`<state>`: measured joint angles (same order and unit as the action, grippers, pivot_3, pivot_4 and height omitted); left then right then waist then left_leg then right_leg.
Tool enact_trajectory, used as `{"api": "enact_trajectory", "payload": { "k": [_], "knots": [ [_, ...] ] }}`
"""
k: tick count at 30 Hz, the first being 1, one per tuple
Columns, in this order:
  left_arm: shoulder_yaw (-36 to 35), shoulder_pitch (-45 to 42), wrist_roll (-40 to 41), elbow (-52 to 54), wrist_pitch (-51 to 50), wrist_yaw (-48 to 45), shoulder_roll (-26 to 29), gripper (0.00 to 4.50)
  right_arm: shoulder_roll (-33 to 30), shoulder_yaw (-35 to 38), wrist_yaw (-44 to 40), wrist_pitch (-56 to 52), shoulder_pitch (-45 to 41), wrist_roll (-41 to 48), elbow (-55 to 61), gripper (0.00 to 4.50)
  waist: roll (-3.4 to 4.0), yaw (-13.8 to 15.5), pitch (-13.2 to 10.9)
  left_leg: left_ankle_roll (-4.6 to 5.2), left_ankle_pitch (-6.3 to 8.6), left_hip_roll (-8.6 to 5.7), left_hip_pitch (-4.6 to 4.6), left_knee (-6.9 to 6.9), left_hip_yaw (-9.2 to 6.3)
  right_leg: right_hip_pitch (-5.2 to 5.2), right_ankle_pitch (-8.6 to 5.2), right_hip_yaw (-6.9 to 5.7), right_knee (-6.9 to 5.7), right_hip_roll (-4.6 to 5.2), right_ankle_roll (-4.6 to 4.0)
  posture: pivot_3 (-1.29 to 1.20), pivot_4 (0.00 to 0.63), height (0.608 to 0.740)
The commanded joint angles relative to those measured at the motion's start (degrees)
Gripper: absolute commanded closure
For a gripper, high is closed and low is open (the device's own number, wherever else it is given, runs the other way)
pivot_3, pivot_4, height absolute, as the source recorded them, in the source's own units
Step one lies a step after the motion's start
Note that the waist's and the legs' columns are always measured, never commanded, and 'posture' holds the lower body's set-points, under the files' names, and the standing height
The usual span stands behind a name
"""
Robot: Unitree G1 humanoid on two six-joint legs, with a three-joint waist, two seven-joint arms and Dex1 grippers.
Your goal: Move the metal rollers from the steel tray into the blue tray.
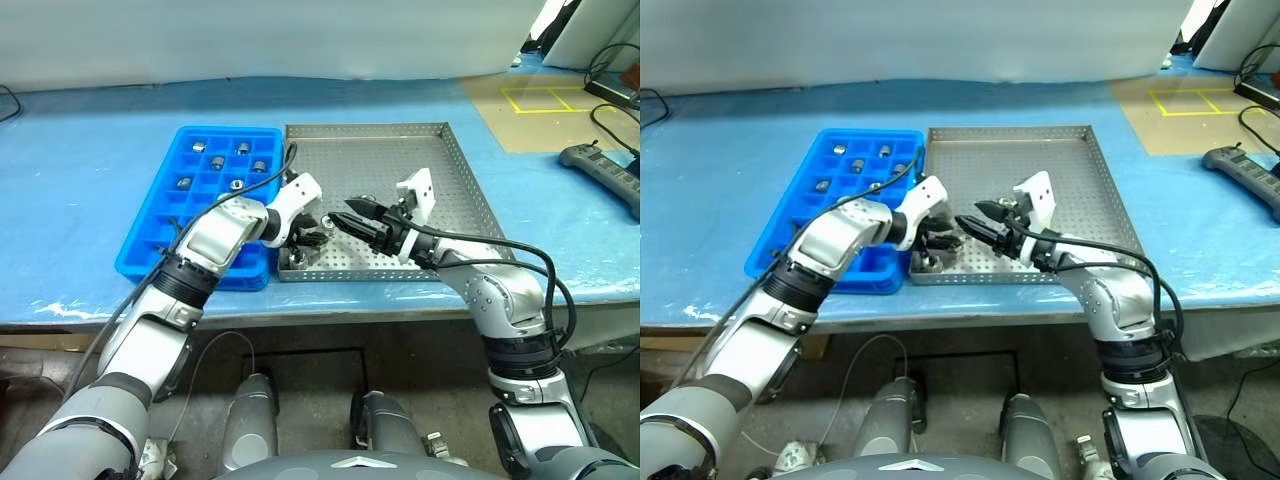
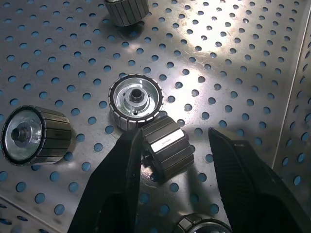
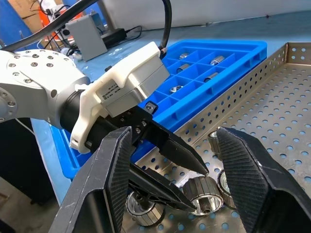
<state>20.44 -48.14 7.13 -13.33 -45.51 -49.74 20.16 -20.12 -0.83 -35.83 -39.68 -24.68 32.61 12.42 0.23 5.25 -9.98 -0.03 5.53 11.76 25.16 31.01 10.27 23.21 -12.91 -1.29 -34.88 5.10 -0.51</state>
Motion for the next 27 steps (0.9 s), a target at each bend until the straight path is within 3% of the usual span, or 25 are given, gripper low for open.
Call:
{"api": "enact_trajectory", "payload": {
  "k": [1, 20, 25, 27],
  "knots": [
    [1.0, -0.1, -0.6, -0.1, -0.4, -0.3, -0.5, 2.26, -0.1, 0.3, 0.3, 1.3, 0.3, -0.2, 3.1, 1.63, 0.0, 0.0, 0.0, 0.0, 0.0, 0.0, 0.0, 0.0, 0.0, 0.0, 0.0, 0.0, 0.0, 0.0, 0.0, -0.17, 0.15, 0.74],
    [0.3, -2.1, -3.4, -12.7, 2.0, 2.9, -2.9, 2.26, 0.2, 0.4, 2.0, 1.9, 1.9, -1.1, 4.0, 1.63, 0.04, -1.3, 0.0, 0.12, 0.07, 0.0, -0.1, 0.01, 0.01, -0.1, 0.0, 0.01, -0.01, 0.0, 0.0, -0.19, 0.15, 0.74],
    [0.6, -1.7, -4.5, -13.4, 3.4, 3.5, -2.7, 3.41, 0.2, 0.1, 1.9, 2.2, 1.6, -1.5, 3.4, 1.61, 0.05, -1.4, 0.0, 0.15, 0.09, 0.01, -0.16, 0.02, -0.02, -0.14, 0.01, 0.02, -0.01, -0.01, -0.01, -0.19, 0.15, 0.74],
    [0.7, -1.6, -4.5, -13.7, 4.0, 3.0, -2.7, 3.41, 0.3, 0.0, 1.8, 2.3, 1.5, -1.6, 3.2, 1.61, 0.05, -1.4, 0.0, 0.15, 0.09, 0.02, -0.15, 0.0, -0.03, -0.14, 0.01, 0.01, 0.0, -0.02, -0.01, -0.18, 0.15, 0.74]
  ]
}}
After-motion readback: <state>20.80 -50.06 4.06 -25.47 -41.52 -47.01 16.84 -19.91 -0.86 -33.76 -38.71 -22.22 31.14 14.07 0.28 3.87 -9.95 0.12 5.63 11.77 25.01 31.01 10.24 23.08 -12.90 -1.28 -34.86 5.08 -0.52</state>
